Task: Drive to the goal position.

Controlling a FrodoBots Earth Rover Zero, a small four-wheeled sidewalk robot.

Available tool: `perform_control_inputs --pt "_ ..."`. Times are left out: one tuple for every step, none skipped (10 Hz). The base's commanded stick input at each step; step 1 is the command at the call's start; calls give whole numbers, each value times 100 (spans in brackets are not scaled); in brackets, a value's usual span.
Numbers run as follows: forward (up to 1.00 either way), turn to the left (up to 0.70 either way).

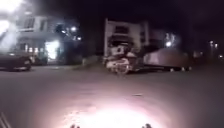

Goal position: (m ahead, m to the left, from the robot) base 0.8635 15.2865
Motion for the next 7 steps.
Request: perform_control_inputs --pt "0 85" --pt "0 85" --pt "0 85" --pt "0 85" --pt "0 85" --pt "0 85" --pt "0 85"
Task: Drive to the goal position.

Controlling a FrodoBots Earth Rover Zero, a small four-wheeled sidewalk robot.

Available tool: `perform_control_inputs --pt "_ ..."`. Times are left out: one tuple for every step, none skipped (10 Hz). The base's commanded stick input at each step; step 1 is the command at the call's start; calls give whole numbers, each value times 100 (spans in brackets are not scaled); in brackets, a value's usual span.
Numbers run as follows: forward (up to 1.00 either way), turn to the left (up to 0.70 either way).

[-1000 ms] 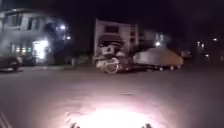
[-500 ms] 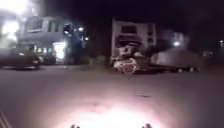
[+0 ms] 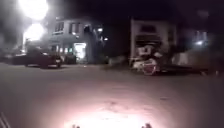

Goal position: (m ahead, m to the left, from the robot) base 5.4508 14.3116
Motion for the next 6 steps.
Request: perform_control_inputs --pt "0 85" --pt "0 85" --pt "0 85" --pt "0 85" --pt "0 85" --pt "0 85"
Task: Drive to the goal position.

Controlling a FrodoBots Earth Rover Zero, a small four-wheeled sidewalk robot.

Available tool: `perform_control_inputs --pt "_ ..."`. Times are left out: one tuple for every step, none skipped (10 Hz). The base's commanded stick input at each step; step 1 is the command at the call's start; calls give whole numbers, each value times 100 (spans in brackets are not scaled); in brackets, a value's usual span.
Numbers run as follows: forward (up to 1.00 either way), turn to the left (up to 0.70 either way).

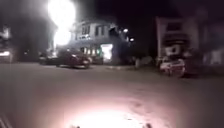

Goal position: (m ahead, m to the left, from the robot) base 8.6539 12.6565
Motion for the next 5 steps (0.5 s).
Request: perform_control_inputs --pt "0 85" --pt "0 85" --pt "0 85" --pt "0 85" --pt "0 85"
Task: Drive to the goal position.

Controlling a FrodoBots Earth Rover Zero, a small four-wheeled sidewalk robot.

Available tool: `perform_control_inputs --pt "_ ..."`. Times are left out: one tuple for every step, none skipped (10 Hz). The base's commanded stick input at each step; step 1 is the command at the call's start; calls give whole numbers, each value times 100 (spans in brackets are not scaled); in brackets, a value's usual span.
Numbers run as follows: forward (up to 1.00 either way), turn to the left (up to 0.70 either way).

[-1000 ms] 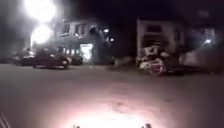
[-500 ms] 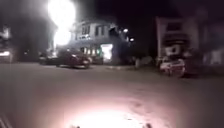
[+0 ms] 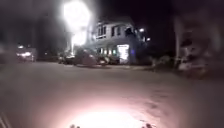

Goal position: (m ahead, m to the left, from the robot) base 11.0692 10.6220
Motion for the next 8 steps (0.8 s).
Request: perform_control_inputs --pt "0 85" --pt "0 85" --pt "0 85" --pt "0 85" --pt "0 85" --pt "14 66" --pt "54 20" --pt "85 0"
